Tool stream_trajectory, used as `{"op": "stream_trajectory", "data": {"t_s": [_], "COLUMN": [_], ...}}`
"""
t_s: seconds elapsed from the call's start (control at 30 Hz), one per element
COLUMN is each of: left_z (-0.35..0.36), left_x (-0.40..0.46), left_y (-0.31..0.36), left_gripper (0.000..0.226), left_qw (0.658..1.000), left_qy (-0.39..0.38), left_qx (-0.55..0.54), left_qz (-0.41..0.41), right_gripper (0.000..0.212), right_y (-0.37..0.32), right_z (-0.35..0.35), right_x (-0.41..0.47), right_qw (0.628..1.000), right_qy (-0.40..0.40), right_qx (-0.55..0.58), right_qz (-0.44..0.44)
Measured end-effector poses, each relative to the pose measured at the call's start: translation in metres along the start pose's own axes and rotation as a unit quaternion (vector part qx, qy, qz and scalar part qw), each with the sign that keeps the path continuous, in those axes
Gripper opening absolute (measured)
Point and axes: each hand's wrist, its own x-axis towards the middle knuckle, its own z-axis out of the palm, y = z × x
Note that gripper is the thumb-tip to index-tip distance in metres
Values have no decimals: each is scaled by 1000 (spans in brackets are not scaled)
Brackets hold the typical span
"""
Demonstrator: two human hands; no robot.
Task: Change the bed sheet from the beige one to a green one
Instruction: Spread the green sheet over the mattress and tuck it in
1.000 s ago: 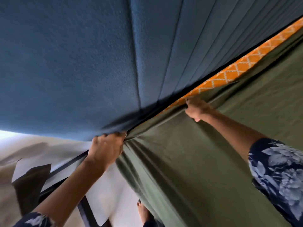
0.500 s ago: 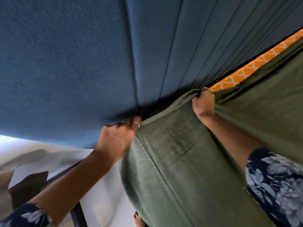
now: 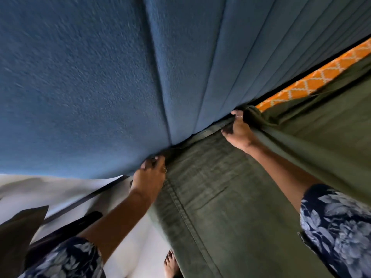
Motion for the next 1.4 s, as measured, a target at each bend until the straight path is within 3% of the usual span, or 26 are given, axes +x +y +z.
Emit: {"op": "stream_trajectory", "data": {"t_s": [0.1,0.17,0.2,0.27,0.33,0.4,0.43,0.57,0.67,0.73,0.8,0.87,0.97,1.07,1.17,1.3,1.4], "left_z": [-10,-14,-15,-12,-8,-6,-5,5,6,8,11,12,8,4,5,8,12], "left_x": [-14,-26,-31,-40,-45,-46,-46,-39,-35,-33,-33,-33,-34,-32,-20,-6,-5], "left_y": [10,17,20,26,33,41,44,40,37,38,41,44,48,49,48,41,37], "left_gripper": [37,43,44,47,61,73,74,64,67,76,78,72,62,48,33,32,31], "left_qw": [984,929,885,773,630,464,412,334,330,356,395,425,470,487,513,534,538], "left_qy": [-95,-173,-191,-208,-211,-187,-170,-128,-124,-125,-130,-119,-99,-55,-15,-10,5], "left_qx": [-86,-210,-283,-406,-523,-630,-655,-676,-668,-651,-637,-632,-621,-609,-565,-518,-520], "left_qz": [-126,-252,-318,-440,-534,-594,-610,-645,-655,-658,-649,-637,-619,-623,-646,-668,-663], "right_gripper": [56,38,37,57,71,69,68,62,52,48,39,36,40,50,60,96,93], "right_y": [15,23,29,34,31,21,15,-5,-6,3,16,33,55,65,66,55,46], "right_z": [-14,-14,-10,2,15,26,29,30,27,23,15,3,-33,-71,-90,-81,-71], "right_x": [-18,-34,-41,-46,-38,-20,-10,15,5,-11,-32,-47,-57,-51,-34,-25,-36], "right_qw": [977,944,924,895,905,924,924,900,878,851,837,848,904,933,947,939,881], "right_qy": [77,114,104,13,-61,-74,-70,-128,-99,-33,33,78,116,124,76,38,-65], "right_qx": [-178,-240,-265,-330,-347,-338,-349,-397,-391,-392,-408,-414,-377,-338,-306,-305,-437], "right_qz": [-90,-197,-256,-301,-238,-160,-142,-128,-259,-347,-364,-320,-165,-5,65,153,166]}}
